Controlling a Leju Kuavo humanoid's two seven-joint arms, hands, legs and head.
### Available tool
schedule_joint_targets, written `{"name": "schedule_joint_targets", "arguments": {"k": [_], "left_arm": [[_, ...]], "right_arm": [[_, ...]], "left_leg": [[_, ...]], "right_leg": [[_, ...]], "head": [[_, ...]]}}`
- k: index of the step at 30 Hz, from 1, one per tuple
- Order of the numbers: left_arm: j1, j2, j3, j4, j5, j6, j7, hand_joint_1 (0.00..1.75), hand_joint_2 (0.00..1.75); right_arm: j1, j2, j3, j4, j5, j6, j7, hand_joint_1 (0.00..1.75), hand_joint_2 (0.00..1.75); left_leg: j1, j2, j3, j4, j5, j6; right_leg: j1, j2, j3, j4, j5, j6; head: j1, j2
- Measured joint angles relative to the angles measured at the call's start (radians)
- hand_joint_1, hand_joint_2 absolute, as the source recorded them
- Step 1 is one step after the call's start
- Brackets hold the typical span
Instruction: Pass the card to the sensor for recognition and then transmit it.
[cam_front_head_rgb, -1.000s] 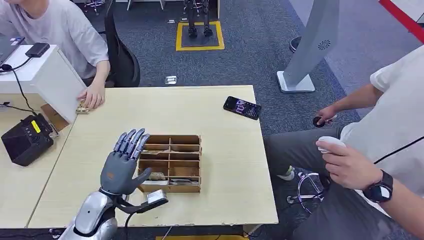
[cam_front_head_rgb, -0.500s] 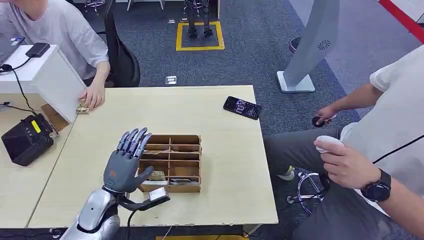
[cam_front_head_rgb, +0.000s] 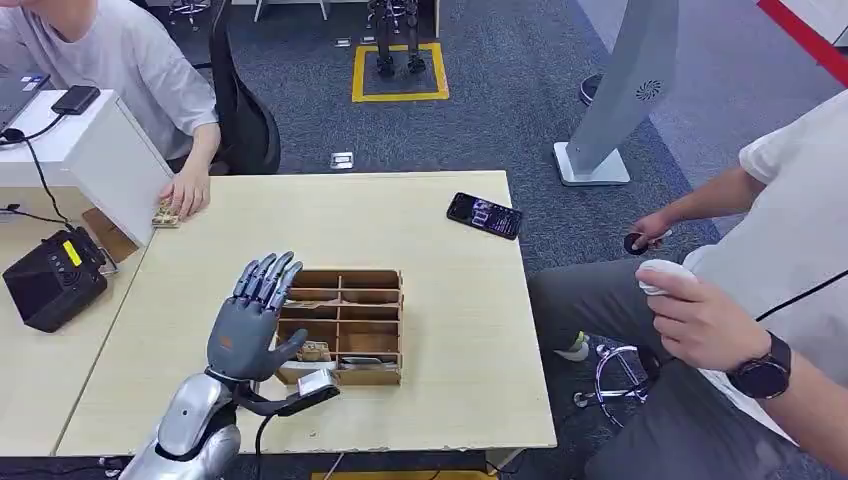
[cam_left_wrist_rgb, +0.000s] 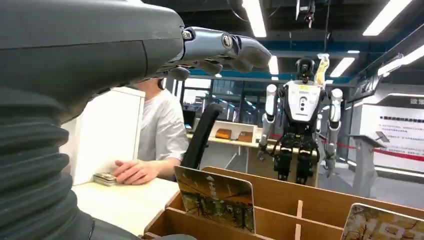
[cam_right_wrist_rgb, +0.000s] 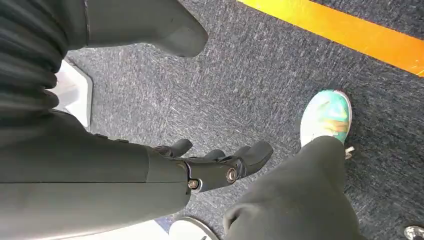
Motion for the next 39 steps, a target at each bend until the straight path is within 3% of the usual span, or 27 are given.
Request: {"name": "schedule_joint_targets", "arguments": {"k": [19, 39], "left_arm": [[-0.025, -0.005, 0.0, -0.003, 0.021, 0.007, -0.012, 0.0, 1.75], [-0.035, 0.0, -0.026, -0.001, 0.045, -0.066, -0.034, 0.0, 1.75]], "right_arm": [[-0.001, 0.0, 0.0, 0.0, 0.01, 0.0, 0.0, 0.0, 1.75], [-0.006, 0.003, 0.0, 0.0, 0.018, 0.003, 0.0, 0.0, 1.75]], "left_leg": [[0.0, 0.0, 0.0, 0.0, 0.0, 0.0], [0.0, 0.0, 0.0, 0.0, 0.0, 0.0]], "right_leg": [[0.0, 0.0, 0.0, 0.0, 0.0, 0.0], [0.0, 0.0, 0.0, 0.0, 0.0, 0.0]], "head": [[0.0, 0.0], [0.0, 0.0]]}}
